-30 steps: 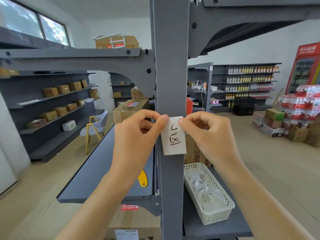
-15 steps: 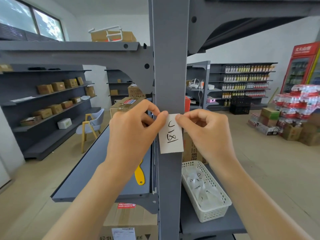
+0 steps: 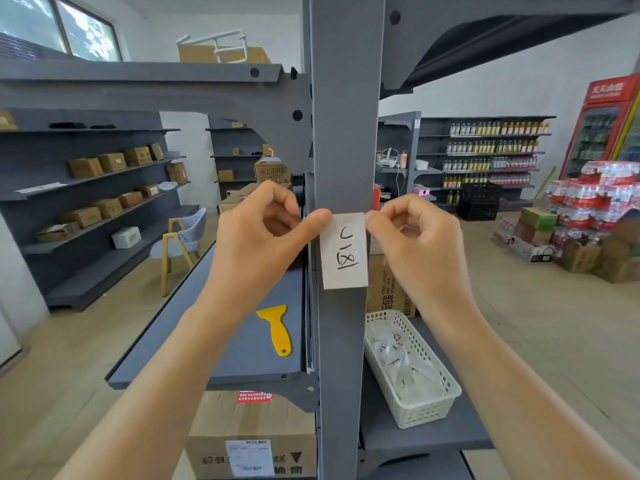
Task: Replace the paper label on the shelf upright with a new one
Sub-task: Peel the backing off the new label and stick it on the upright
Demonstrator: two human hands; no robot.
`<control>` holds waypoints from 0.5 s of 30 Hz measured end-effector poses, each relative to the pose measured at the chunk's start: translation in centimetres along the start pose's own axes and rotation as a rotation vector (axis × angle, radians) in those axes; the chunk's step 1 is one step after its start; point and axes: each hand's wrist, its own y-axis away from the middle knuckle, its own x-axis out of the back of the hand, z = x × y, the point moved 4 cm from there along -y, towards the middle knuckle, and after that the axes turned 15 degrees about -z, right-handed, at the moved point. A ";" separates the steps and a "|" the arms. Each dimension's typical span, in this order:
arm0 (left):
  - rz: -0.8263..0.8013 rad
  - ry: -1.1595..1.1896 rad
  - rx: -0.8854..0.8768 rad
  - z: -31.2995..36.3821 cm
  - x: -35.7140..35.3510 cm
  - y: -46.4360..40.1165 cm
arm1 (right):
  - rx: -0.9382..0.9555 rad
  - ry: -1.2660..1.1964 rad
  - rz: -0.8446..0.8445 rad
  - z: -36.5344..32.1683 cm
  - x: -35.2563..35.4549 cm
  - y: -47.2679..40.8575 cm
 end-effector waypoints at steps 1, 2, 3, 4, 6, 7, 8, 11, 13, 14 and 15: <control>-0.031 0.044 0.007 -0.2 0.1 -0.2 | 0.003 -0.023 -0.009 0.0 0.0 -0.1; -0.063 0.079 0.005 -0.3 0.2 -0.4 | 0.008 -0.038 -0.025 0.0 -0.1 -0.2; -0.090 0.097 -0.004 -0.4 0.1 -0.6 | 0.015 -0.037 -0.039 -0.1 -0.2 -0.3; -0.106 0.097 -0.017 -0.3 -0.1 -0.7 | 0.021 -0.017 -0.051 -0.2 -0.4 -0.4; -0.103 0.047 -0.050 0.1 -0.5 -0.9 | 0.032 0.045 -0.076 -0.4 -0.6 -0.6; -0.097 0.019 -0.067 0.3 -0.7 -0.9 | 0.034 0.064 -0.088 -0.5 -0.5 -0.7; -0.099 0.001 -0.085 0.4 -0.8 -0.9 | 0.028 0.075 -0.102 -0.5 -0.4 -0.9; -0.122 -0.010 -0.140 0.2 -1.1 -0.5 | -0.003 0.094 -0.156 -0.2 -0.1 -1.1; -0.120 0.027 -0.150 -0.3 -1.4 -0.2 | 0.011 0.125 -0.178 0.0 -0.1 -1.0; -0.121 0.043 -0.154 -0.4 -1.5 -0.1 | 0.017 0.129 -0.186 0.1 -0.2 -0.8; -0.126 0.044 -0.160 -0.7 -1.7 0.1 | 0.015 0.131 -0.196 0.3 -0.2 -0.6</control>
